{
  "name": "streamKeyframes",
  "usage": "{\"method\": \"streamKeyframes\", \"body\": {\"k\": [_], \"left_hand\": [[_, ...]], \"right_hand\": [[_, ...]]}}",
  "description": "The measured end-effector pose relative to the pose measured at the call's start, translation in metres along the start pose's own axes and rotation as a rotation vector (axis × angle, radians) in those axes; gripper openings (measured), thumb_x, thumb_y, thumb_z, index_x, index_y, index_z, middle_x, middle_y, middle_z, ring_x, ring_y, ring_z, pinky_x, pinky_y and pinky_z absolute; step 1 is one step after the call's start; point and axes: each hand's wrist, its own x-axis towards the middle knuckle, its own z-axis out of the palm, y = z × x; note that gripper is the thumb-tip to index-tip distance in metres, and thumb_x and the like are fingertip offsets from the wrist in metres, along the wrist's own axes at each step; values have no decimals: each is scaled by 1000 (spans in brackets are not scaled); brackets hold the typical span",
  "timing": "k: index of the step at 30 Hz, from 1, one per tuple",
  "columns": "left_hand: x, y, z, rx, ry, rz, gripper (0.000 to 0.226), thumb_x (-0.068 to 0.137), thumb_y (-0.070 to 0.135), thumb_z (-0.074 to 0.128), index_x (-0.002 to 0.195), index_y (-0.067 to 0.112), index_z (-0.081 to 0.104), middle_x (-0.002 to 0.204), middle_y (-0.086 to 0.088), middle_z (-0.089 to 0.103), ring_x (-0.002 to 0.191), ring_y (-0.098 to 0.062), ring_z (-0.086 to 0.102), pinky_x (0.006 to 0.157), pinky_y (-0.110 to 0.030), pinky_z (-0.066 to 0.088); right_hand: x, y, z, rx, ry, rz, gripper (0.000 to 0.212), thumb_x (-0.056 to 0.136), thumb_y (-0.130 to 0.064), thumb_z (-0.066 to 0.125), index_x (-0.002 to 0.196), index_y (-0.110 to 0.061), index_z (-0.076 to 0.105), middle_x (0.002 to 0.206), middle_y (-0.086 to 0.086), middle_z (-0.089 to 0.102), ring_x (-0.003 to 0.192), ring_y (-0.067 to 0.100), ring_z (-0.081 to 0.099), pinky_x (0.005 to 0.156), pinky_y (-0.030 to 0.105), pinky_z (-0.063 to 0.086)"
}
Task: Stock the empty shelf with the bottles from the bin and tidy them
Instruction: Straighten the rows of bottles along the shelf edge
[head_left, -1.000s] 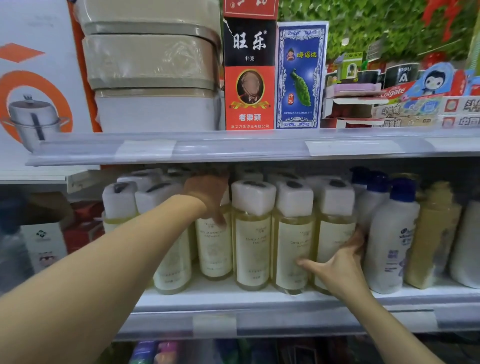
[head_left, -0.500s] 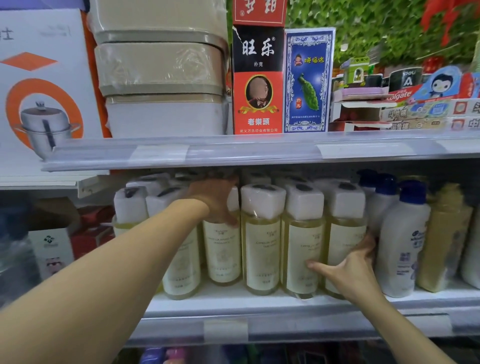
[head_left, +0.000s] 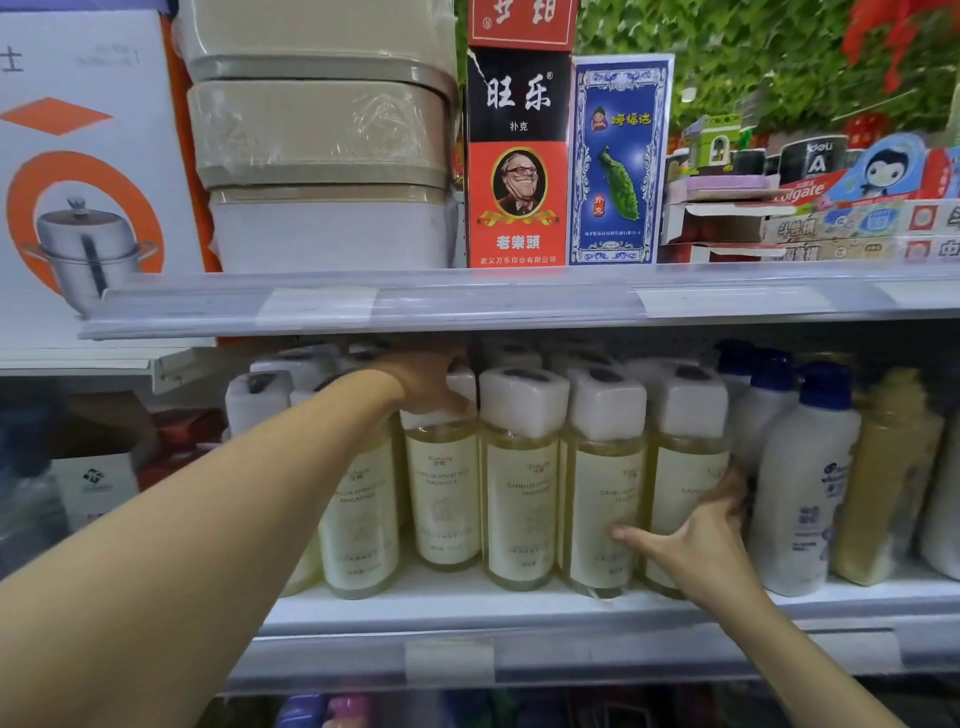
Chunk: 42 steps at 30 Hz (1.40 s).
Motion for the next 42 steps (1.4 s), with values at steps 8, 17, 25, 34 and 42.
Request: {"method": "streamKeyframes", "body": {"k": [8,17,25,34,42], "left_hand": [[-1,-7,1,-34,15,31,54,84,37,68,133,27,48,134,1,53,121,-21,50,98,-28,43],[-3,-8,-9,36,-67,71,57,87,37,64,139,27,43,140,1,48,126,-22,46,94,-25,38],[-12,20,3,-11,-7,231,99,61,40,86,143,33,31,134,6,51,121,-20,49,94,-27,40],[-5,43,15,158,50,160,91,58,52,83,135,37,38,124,5,58,107,-20,56,85,-31,47],[-5,45,19,156,40,118,93,61,44,85,139,34,35,125,2,57,108,-22,55,83,-31,47]], "right_hand": [[9,9,0,9,-15,19,145,7,-77,74,133,-26,21,137,11,43,128,30,43,105,52,41],[6,1,0,18,-48,-21,90,47,-35,89,120,-10,42,126,10,56,120,30,52,102,49,44],[6,2,1,11,-124,-31,67,61,-28,86,117,-8,56,114,5,65,105,21,61,93,39,52],[3,4,0,-8,-79,-28,125,31,-71,82,131,-10,39,126,9,57,112,22,57,96,40,50],[2,13,5,-65,28,-66,126,49,-44,90,143,-16,11,146,17,32,134,32,36,110,49,35]]}}
